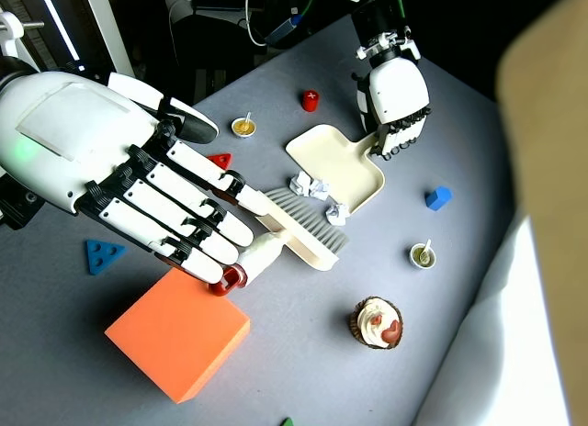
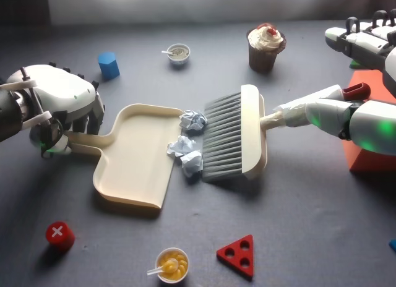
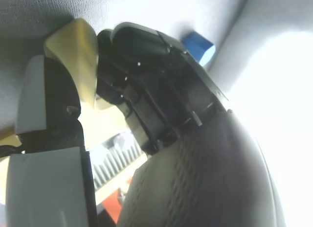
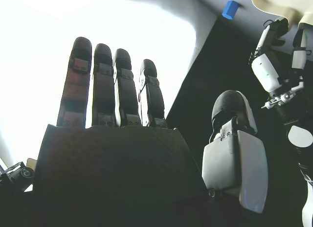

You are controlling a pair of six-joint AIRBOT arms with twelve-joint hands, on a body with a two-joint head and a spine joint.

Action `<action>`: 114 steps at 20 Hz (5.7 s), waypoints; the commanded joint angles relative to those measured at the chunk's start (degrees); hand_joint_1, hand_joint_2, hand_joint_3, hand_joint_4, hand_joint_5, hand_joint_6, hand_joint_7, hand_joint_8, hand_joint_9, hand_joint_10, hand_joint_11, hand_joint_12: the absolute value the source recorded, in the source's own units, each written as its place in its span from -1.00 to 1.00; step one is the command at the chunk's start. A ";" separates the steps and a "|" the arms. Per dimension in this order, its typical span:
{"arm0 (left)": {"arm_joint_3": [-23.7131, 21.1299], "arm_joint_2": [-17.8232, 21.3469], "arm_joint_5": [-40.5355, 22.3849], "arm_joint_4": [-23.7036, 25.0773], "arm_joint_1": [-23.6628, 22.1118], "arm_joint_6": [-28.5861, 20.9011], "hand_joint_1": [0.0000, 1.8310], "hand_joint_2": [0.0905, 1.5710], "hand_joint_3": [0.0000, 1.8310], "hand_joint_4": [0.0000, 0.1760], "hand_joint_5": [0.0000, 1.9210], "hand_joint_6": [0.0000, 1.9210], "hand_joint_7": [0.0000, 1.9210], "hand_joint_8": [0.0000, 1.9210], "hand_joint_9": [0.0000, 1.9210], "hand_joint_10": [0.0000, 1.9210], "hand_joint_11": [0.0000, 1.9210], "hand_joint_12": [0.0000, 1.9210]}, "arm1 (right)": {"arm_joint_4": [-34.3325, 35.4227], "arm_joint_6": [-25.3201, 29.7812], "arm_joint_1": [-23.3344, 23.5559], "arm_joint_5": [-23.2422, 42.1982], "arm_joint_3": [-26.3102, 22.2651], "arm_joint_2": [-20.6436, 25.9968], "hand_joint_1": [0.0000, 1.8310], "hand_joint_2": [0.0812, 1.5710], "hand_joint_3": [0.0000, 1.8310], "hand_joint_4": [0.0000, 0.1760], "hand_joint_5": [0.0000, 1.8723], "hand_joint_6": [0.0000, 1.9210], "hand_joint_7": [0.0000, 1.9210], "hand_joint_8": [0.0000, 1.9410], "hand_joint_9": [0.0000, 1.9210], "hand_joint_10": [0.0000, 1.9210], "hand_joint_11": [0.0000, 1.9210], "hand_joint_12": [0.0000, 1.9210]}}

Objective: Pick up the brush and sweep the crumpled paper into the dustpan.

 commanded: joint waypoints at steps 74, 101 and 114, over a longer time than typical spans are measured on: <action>6.42 -2.72 5.21 27.82 -5.36 -16.03 0.63 0.31 -1.00 -1.00 0.09 -0.20 0.15 -0.41 0.12 -0.10 -0.10 0.55 | -0.66 -19.98 -3.99 -23.31 20.98 -32.60 0.43 0.18 -1.00 -1.00 -0.87 -0.99 -0.90 -1.00 -0.87 -0.99 -0.81 -0.98; 6.40 -3.07 5.38 27.93 -5.89 -16.05 0.62 0.30 -1.00 -1.00 0.07 -0.18 0.17 -0.42 0.13 -0.09 -0.09 0.45 | -3.17 -11.62 -5.76 -21.57 40.10 -41.96 0.38 0.17 -1.00 -1.00 -0.49 -0.99 -0.41 -0.99 -0.40 -0.98 -0.51 -0.90; 7.12 -3.12 5.38 27.93 -5.96 -16.34 0.63 0.32 -1.00 -1.00 0.05 -0.10 0.14 -0.40 0.09 -0.06 -0.15 0.59 | -3.19 -11.33 -5.84 -21.16 41.63 -44.47 0.39 0.58 -1.00 -0.02 0.08 1.00 0.32 1.00 0.40 1.00 0.37 1.00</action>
